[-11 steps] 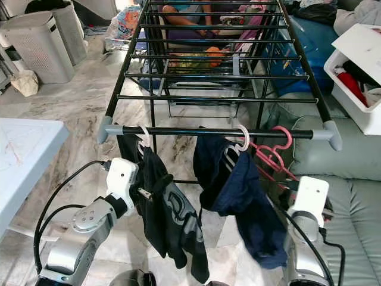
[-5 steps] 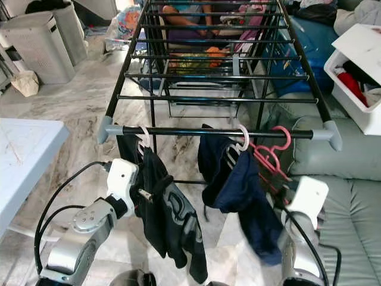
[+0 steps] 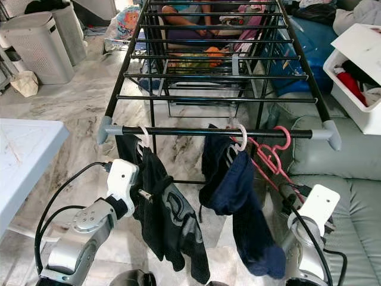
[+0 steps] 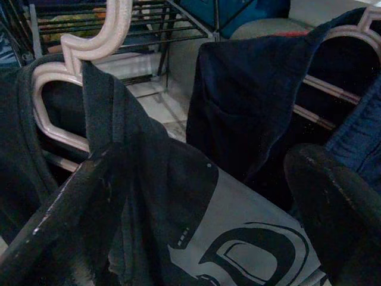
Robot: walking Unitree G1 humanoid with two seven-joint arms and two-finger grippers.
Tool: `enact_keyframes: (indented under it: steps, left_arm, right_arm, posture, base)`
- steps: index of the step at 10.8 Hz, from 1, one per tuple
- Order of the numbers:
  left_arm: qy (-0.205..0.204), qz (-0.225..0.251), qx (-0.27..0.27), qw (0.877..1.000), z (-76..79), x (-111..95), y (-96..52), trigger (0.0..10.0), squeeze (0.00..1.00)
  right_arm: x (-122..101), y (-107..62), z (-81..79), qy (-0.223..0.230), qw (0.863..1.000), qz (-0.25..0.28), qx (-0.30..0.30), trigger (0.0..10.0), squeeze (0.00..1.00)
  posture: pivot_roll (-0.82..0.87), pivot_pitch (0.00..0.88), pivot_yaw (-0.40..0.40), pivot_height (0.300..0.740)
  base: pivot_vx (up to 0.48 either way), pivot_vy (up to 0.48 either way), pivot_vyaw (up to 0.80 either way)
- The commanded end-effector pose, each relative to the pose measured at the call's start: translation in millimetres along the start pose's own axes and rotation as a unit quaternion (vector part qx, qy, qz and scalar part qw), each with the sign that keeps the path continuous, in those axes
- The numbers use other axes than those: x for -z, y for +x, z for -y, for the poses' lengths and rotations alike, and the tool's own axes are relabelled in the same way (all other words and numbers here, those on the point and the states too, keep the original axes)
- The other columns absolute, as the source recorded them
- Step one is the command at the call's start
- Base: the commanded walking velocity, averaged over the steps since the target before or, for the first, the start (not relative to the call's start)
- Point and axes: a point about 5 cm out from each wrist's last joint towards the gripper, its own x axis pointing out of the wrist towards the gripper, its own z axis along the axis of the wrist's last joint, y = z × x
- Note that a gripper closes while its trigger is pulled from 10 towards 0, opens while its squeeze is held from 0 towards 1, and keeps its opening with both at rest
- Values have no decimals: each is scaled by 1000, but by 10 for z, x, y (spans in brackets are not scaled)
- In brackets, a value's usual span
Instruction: Hang hanger
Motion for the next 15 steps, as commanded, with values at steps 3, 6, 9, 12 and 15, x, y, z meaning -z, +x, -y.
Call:
enact_keyframes:
  steps: [3,6,9,12,15]
  left_arm:
    - [5,-2,1,1000,-8,-4,9,10000,0]
    - [5,-2,2,1000,-4,0,7,10000,0]
    - [7,-3,2,1000,-8,0,9,10000,0]
    - [6,-4,4,1000,-16,3,14,10000,0]
    - [9,-4,5,1000,-17,3,16,10000,0]
  right_arm:
    - [-187,-72,-162,-60,994,71,-57,10000,0]
    - [-413,-153,-168,-138,974,176,-46,10000,0]
    - [-309,-248,-210,-150,968,166,-115,10000,0]
    - [-161,-262,-148,-157,970,130,-133,10000,0]
    - [-69,-196,-208,-105,981,79,-144,10000,0]
  posture:
    - [-56,0,13,740]
    - [-55,0,12,740]
    - [-57,0,11,740]
    - [-62,0,10,740]
    - [-59,0,12,740]
  base:
    - [0,0,0]
    - [0,0,0]
    - [0,0,0]
    - [0,0,0]
    - [0,0,0]
